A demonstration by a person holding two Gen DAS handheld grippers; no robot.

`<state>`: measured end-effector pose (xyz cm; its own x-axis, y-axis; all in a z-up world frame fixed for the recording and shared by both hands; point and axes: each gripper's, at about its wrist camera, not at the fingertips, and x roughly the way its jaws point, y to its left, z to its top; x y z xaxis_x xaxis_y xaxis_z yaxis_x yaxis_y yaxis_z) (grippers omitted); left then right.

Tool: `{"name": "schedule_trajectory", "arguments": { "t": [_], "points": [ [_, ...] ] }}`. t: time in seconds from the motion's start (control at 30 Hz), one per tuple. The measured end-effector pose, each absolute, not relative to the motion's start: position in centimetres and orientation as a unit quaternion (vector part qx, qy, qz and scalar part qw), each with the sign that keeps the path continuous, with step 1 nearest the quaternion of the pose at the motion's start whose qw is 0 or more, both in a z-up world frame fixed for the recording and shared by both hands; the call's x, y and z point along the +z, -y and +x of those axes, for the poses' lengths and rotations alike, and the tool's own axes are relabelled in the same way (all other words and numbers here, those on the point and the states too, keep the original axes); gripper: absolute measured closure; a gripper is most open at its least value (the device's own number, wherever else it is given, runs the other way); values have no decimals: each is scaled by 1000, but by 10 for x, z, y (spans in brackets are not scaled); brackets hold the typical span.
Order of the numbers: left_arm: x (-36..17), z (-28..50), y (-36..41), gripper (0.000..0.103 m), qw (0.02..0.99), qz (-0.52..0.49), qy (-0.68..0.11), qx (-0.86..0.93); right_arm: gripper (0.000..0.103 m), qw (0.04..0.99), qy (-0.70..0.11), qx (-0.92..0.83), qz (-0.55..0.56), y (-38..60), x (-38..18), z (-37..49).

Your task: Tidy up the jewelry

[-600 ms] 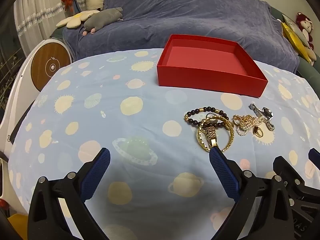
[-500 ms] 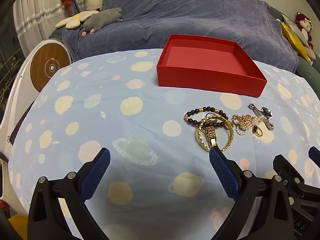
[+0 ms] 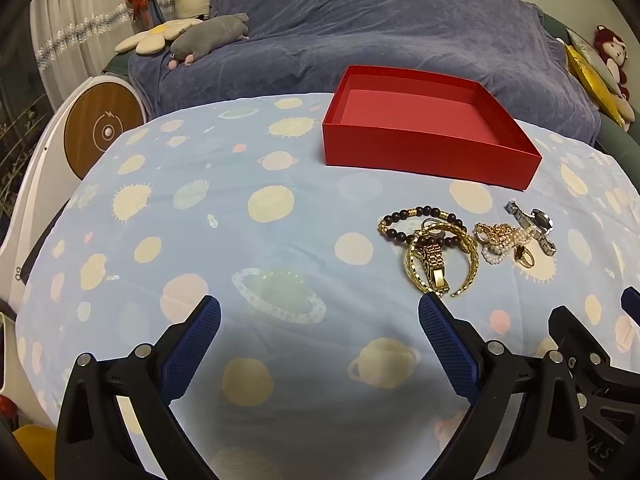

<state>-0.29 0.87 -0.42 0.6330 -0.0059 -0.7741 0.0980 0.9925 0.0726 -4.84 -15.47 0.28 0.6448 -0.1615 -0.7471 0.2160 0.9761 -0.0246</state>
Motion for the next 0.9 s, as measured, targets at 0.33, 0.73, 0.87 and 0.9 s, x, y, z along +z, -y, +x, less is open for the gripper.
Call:
{"name": "schedule_trajectory", "arguments": {
  "t": [0.33,0.73,0.87,0.9],
  "points": [
    [-4,-2,-9,6,903,53,-425,-28,5,905,-410,-106,40,156,2,-48],
    [-4,-4,-10,6,905,52,-421,-27,5,906,-409,-107,38,155,1,-47],
    [-5,-2,-10,6,905,52,-422,-28,5,906,-407,-109,36,154,1,-47],
    [-5,-2,-10,6,905,52,-422,-28,5,906,-407,-109,36,154,1,-47]
  ]
}}
